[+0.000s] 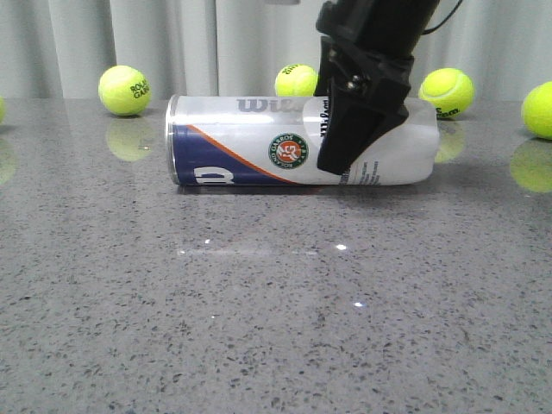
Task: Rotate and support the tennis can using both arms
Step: 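Carry the can toward the left gripper and lay it down sideways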
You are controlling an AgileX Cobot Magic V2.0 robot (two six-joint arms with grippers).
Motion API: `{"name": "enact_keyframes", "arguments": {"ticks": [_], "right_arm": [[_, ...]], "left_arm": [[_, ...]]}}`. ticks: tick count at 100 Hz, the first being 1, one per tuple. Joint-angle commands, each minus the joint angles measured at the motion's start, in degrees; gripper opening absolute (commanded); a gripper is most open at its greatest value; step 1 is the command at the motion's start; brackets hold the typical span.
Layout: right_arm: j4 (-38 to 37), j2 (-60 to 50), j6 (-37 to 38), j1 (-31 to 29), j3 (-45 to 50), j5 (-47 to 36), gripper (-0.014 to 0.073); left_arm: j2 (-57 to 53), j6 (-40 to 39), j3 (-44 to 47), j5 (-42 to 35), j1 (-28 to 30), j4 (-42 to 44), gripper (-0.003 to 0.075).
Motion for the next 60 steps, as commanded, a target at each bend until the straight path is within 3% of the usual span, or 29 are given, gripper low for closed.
{"name": "enact_keyframes", "arguments": {"ticks": [1, 18, 25, 34, 46, 60], "right_arm": [[0.62, -3.97, -0.60, 0.02, -2.73, -0.41, 0.0645], [0.62, -7.33, -0.55, 0.02, -3.98, 5.47, 0.0639], [0.62, -8.74, -0.35, 0.02, -3.98, 7.86, 0.0578], [0.62, -10.14, 2.41, 0.02, -3.98, 8.91, 0.0345], [0.62, -12.00, 8.24, 0.02, -3.98, 9.22, -0.0080], [1.27, -13.17, 19.83, 0.02, -3.81, 9.61, -0.0061]], "left_arm": [[-1.78, -0.20, 2.55, -4.50, 0.15, -0.25, -0.0019], [-1.78, -0.20, 2.55, -4.50, 0.15, -0.25, -0.0019], [-1.78, -0.20, 2.55, -4.50, 0.15, -0.25, -0.0019], [-1.78, -0.20, 2.55, -4.50, 0.15, -0.25, -0.0019], [-1.78, -0.20, 2.55, -4.50, 0.15, -0.25, -0.0019], [-1.78, 0.57, 2.55, -4.50, 0.15, 2.63, -0.0019]]}}
